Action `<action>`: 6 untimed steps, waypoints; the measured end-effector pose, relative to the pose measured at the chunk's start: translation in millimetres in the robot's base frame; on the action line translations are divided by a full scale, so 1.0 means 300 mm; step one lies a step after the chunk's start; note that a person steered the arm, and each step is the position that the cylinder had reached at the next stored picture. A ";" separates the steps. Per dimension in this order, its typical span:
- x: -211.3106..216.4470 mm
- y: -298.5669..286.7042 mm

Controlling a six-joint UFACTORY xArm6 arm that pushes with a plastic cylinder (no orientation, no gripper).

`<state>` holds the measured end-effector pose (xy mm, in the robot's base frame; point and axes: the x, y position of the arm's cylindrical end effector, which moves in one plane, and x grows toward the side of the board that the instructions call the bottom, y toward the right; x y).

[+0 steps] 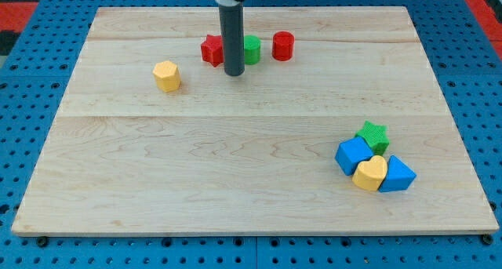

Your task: Slightly push the red star towards upwards of the board

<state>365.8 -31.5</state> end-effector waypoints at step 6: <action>-0.169 -0.241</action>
